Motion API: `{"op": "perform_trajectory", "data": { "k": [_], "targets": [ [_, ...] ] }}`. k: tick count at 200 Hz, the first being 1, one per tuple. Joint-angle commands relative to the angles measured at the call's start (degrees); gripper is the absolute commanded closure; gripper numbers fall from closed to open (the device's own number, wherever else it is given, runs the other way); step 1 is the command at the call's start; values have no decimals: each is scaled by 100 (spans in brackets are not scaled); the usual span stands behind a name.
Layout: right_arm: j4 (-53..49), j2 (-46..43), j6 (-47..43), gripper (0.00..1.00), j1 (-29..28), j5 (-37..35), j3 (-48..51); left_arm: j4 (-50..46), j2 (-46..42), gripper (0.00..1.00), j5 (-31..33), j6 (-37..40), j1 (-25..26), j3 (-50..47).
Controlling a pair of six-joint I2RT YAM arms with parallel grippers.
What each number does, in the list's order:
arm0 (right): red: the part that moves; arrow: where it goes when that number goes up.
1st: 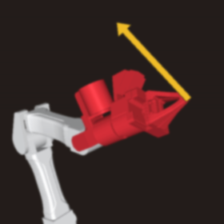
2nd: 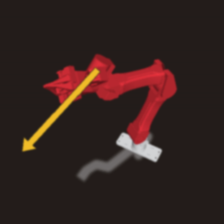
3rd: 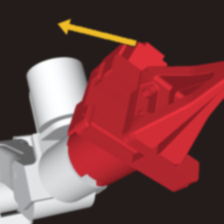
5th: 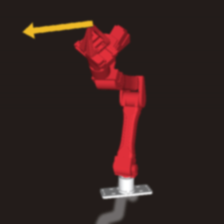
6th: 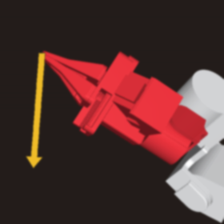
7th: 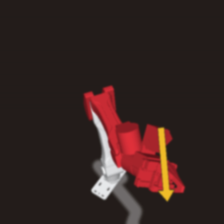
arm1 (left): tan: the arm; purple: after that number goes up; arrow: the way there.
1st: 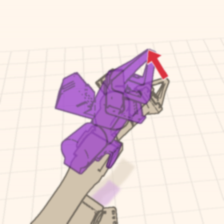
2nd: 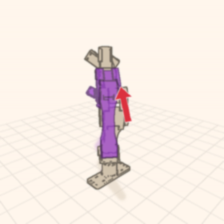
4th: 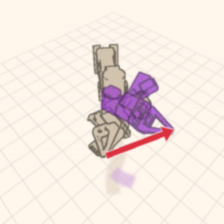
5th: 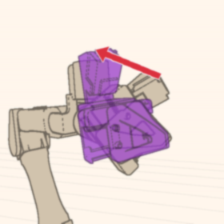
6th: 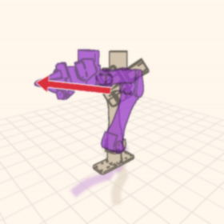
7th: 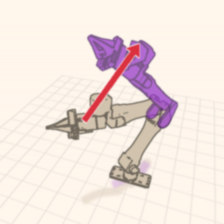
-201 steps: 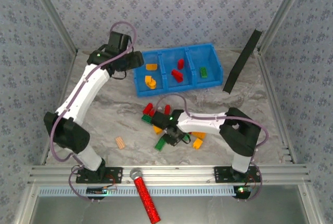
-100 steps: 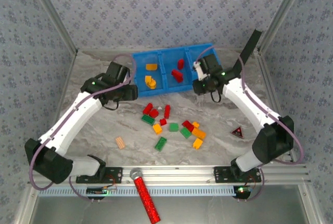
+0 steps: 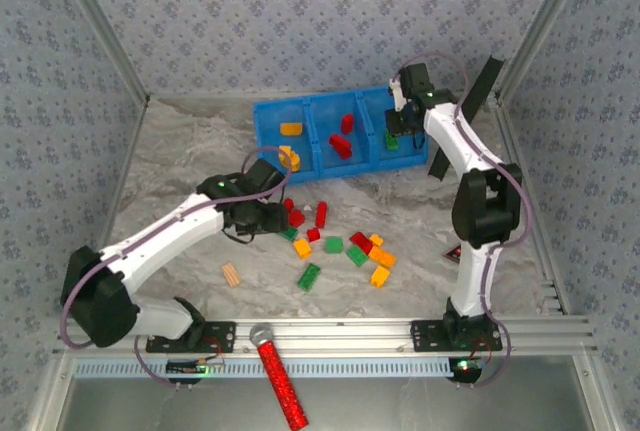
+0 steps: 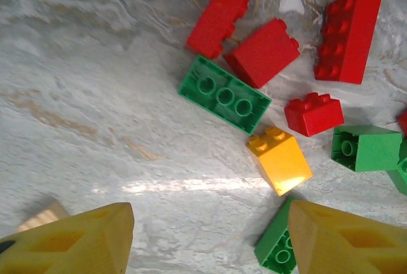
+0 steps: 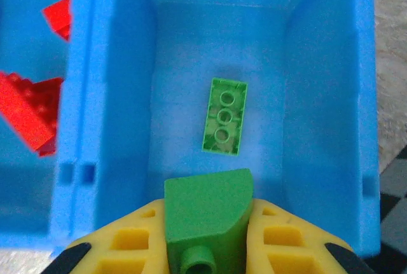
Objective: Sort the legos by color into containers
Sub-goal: Place the lego in the container.
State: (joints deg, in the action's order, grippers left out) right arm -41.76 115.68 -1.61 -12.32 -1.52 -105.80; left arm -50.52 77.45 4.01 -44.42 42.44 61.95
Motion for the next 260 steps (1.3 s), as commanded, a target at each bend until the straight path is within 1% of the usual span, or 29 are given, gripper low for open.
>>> {"op": "perform_trajectory", "data": {
  "k": [1,40,85,133,173,184,196,229,260],
  "targets": [
    [-148,554,-196,77,35,149,-618,190,220,34,-111,-608,227,156],
    [-325,1474,-288,75,30,266,-1435,203,699,34,-224,-854,569,240],
    [-243,1908,-303,72,14,195,-1584,169,1237,34,-294,-1033,738,361],
    [-81,1995,-358,69,30,242,-1479,367,1664,34,-530,-1140,841,418],
    [-52,1991,-367,62,37,273,-1479,454,1873,34,-644,-1317,909,476],
    [-45,1984,-364,62,45,274,-1479,488,1923,34,-681,-1370,930,483],
    [-55,1970,-367,61,54,307,-1479,516,1986,34,-682,-1417,944,495],
    [-49,1900,-367,55,63,335,-1427,513,2146,34,-633,-1494,979,480],
    [-58,1767,-361,52,63,354,-1365,481,2213,34,-509,-1569,986,449]
  ]
}}
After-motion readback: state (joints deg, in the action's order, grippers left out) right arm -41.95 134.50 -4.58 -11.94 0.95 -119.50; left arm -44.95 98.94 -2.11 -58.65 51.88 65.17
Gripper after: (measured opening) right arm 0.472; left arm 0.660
